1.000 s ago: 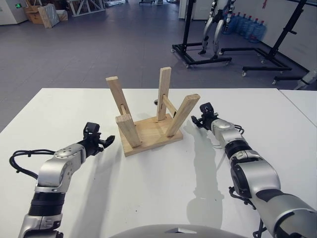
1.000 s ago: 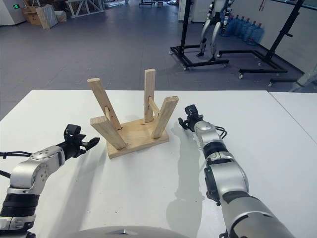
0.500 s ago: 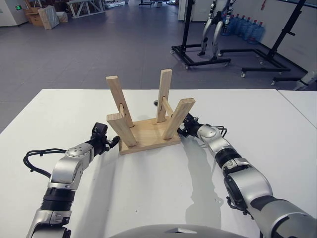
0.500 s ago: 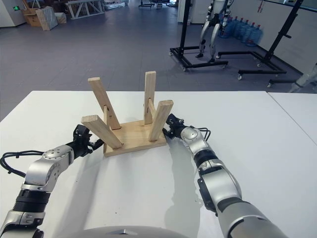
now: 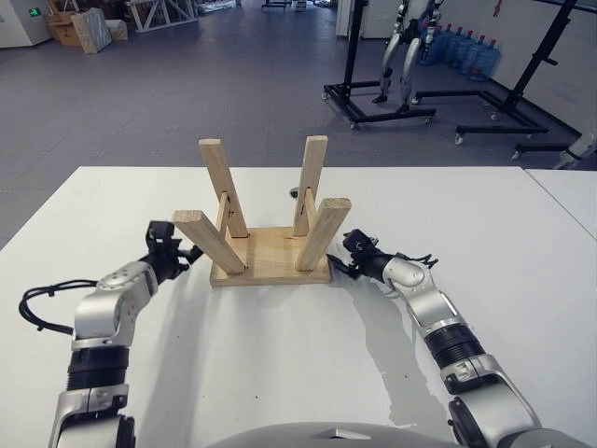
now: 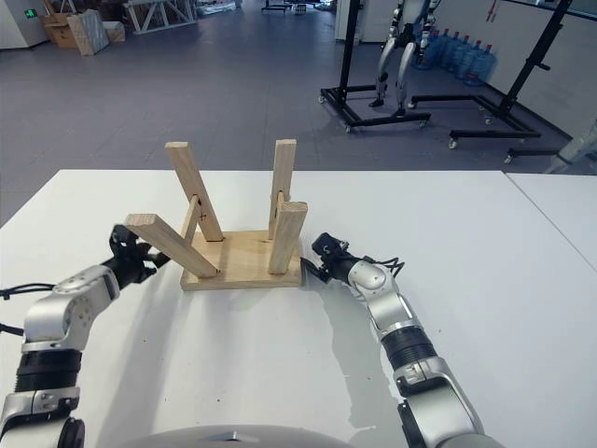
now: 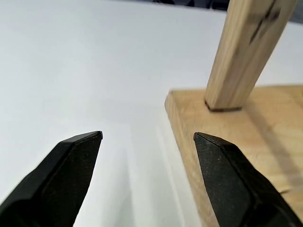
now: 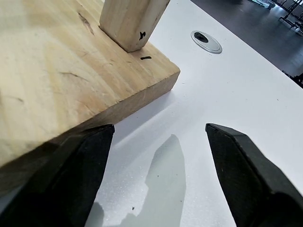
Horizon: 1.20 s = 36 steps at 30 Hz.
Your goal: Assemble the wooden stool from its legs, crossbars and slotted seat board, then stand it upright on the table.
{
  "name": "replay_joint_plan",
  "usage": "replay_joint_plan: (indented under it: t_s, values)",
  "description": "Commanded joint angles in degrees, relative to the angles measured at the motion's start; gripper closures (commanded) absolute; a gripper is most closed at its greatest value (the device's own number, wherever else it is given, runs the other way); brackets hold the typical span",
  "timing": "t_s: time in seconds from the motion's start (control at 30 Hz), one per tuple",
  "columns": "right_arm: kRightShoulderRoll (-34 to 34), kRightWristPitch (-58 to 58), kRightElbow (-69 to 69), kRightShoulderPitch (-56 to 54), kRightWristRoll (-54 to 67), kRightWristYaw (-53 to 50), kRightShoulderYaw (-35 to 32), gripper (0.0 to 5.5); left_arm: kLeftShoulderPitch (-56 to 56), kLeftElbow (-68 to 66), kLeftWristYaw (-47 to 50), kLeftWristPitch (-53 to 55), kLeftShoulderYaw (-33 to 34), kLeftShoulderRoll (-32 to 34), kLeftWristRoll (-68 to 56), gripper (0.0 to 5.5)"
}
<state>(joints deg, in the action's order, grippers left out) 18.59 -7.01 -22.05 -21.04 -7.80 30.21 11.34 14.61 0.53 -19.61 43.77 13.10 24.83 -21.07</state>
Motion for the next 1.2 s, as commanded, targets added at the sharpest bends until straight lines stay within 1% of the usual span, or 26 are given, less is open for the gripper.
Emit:
replay_joint_plan:
  t_s: [0.03, 0.13, 0.23, 0.43, 0.57, 0.67, 0.73, 0.87, 0.93, 1.03, 1.2]
  values:
    - [2.5, -1.4, 0.4, -0.8, -0.4, -0.1, -1.2, 1.94, 3.6, 0.1, -0.1, 2.3, 2.7, 3.2, -0.8, 1.95]
    - [3.6, -2.2, -0.2, -2.5, -0.5, -1.1, -2.2, 1.94, 3.5, -1.7, -1.0, 0.9, 2.2, 6.6, 1.3, 1.95]
    - [2.4, -3.9, -1.0, -4.3, -0.3, -2.8, -2.7, 1.94, 1.6, -5.8, -1.9, -3.0, -0.4, 7.9, 4.7, 1.95]
    - [-2.8, -5.6, -2.7, -5.6, -0.9, -5.6, -0.3, 1.94, 1.7, -18.9, -4.2, -13.2, -7.5, 3.4, 9.9, 1.95]
    - [-4.5, -5.5, -2.9, -4.8, -1.7, -5.5, 1.4, 1.94, 4.6, -26.4, -5.5, -18.8, -12.3, -0.6, 13.1, 1.95]
    - [-3.8, -5.5, -2.4, -3.8, -2.4, -4.9, 2.5, 1.94, 5.6, -24.8, -6.1, -18.9, -14.9, -3.5, 13.6, 1.95]
    - [-2.6, -5.6, -1.3, -2.6, -2.6, -3.6, 3.1, 1.94, 4.3, -20.3, -6.3, -17.0, -16.3, -4.5, 13.5, 1.95]
    - [0.1, -6.5, 2.3, 0.0, -2.5, -1.1, 3.7, 1.94, -1.0, -8.7, -6.6, -11.0, -18.0, -3.6, 13.1, 1.95]
    - [1.1, -7.1, 4.4, 1.2, -2.3, 0.1, 4.0, 1.94, -3.1, -5.0, -6.6, -8.8, -18.2, -2.9, 13.2, 1.95]
    - [1.3, -8.3, 5.9, 1.8, -2.1, 0.0, 3.5, 1.94, -4.3, -3.8, -6.0, -7.7, -17.8, -2.6, 13.7, 1.95]
    - [1.7, -10.1, 7.3, 0.9, -1.3, 0.1, 2.2, 1.94, -2.6, -6.9, -5.0, -8.5, -15.8, -1.5, 14.4, 1.95]
